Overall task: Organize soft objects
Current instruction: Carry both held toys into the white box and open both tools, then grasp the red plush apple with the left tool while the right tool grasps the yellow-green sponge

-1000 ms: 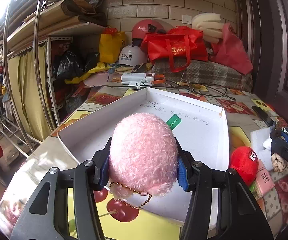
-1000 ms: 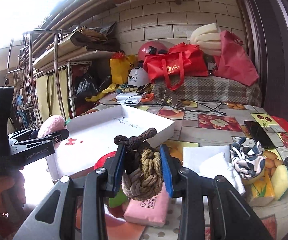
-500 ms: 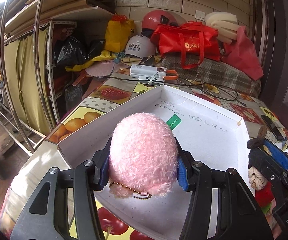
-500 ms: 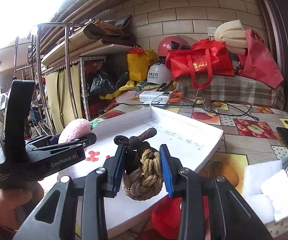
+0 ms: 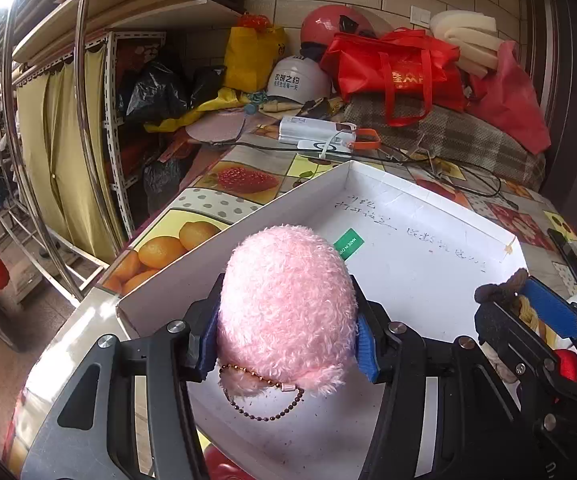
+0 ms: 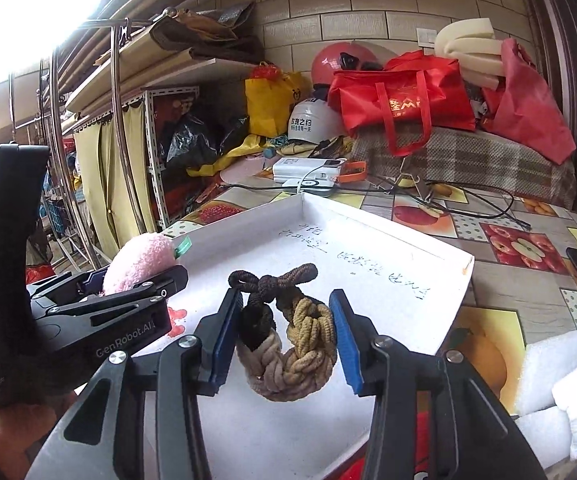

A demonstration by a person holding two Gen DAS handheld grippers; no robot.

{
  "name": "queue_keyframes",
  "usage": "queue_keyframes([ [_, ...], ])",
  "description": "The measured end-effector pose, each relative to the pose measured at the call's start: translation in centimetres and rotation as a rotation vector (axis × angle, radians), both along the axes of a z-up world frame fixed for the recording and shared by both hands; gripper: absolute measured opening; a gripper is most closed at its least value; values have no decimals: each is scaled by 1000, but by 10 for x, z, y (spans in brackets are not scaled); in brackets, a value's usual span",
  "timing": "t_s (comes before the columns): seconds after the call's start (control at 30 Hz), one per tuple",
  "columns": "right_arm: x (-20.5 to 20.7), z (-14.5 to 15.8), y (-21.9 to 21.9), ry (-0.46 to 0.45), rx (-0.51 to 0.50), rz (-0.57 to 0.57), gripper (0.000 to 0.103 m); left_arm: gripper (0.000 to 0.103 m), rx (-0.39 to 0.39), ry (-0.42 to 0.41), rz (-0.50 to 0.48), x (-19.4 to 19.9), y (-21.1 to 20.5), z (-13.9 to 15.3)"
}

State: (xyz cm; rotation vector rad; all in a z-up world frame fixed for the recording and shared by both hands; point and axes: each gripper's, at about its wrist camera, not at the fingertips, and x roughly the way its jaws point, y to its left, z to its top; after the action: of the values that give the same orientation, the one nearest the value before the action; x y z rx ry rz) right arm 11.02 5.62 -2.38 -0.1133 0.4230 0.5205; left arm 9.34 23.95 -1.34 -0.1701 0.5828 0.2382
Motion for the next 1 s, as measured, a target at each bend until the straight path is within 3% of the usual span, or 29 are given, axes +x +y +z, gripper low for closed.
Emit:
queue_keyframes([
  [0.03, -3, 1, 2, -14, -4, 0, 76, 60, 7, -1, 29, -1, 1, 0],
  [0.13, -9, 3, 0, -45, -1, -2, 92, 99, -11, -15, 74, -6, 9, 0],
  [0.17, -10, 4, -1, -55, -1, -23, 99, 103, -22, -17, 89, -7, 12, 0],
  [0.5, -15, 3, 1, -117, 1, -19, 103, 103, -50, -41, 126, -13, 21, 0],
  [0.7, -31, 7, -8, -182, 15, -7, 103, 103, -75, -129, 165, -33, 26, 5],
  [0.9, -52, 7, -40, -210, 11, 7, 103, 103, -112, -116, 84, -45, 5, 3],
  [1.0, -56, 6, -70, -191, 18, -8, 103, 103, -96, -141, 20, -56, -20, 6],
])
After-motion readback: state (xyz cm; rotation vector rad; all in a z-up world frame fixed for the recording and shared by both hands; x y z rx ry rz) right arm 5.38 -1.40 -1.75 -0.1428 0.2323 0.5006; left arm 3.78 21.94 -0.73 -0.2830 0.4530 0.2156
